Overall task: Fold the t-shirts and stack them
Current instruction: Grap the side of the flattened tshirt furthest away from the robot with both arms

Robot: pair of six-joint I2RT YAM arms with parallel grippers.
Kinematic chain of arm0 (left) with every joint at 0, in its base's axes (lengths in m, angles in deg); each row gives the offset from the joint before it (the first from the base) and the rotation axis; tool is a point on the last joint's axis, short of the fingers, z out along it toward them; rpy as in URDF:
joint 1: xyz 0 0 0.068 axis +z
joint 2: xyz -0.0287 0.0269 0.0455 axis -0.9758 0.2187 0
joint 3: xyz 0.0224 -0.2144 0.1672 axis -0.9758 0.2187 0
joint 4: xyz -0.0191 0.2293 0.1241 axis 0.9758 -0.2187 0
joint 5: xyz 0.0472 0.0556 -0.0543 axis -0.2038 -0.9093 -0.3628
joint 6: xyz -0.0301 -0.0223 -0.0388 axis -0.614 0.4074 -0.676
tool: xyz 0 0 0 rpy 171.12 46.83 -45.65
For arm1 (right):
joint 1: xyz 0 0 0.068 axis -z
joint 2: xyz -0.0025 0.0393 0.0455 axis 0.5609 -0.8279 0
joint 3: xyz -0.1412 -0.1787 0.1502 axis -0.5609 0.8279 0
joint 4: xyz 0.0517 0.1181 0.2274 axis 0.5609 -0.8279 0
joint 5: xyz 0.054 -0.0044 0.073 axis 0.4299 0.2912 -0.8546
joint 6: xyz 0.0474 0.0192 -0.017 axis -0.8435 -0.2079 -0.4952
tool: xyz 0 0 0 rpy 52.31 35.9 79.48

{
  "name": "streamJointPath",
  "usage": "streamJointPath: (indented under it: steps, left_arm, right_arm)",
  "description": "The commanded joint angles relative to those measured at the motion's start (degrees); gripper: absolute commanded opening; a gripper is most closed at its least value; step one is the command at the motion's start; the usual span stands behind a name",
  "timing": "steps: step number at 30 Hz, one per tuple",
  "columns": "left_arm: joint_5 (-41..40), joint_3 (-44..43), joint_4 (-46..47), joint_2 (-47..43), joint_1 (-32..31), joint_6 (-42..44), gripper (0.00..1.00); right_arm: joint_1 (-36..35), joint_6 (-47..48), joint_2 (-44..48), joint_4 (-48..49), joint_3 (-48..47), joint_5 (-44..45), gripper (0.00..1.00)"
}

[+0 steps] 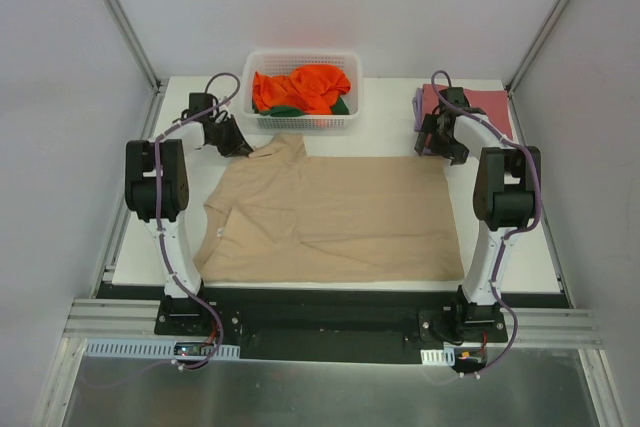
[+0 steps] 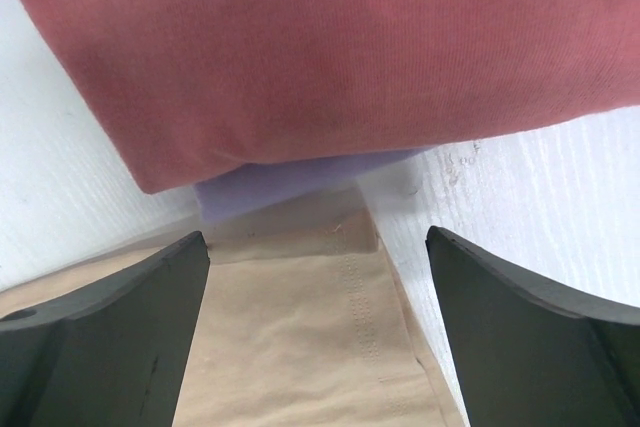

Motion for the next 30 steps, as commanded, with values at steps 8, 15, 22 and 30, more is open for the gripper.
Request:
streamJointPath:
  steps: [8, 15, 22, 30]
  left_arm:
    - [2.9, 11.6, 3.1, -14.6, -0.8, 0.3, 0.0]
    - [3.0, 11.6, 3.2, -14.0, -0.9, 0.4, 0.0]
    - [-2.4, 5.8, 3.1, -8.5, -0.6, 0.4, 0.0]
    - [1.4, -2.0, 3.2, -2.6, -0.5, 1.7, 0.0]
  right_arm:
    - [0.2, -0.2, 0.2, 0.4, -1.9, -1.3, 0.85]
    - [-2.0, -3.5, 0.3, 0.5, -0.5, 2.2, 0.84]
    - [-3.7, -7.6, -0.8, 1.9, -0.4, 3.3, 0.84]
    - [-4.0, -8.2, -2.0, 2.0, 0.0, 5.0, 0.83]
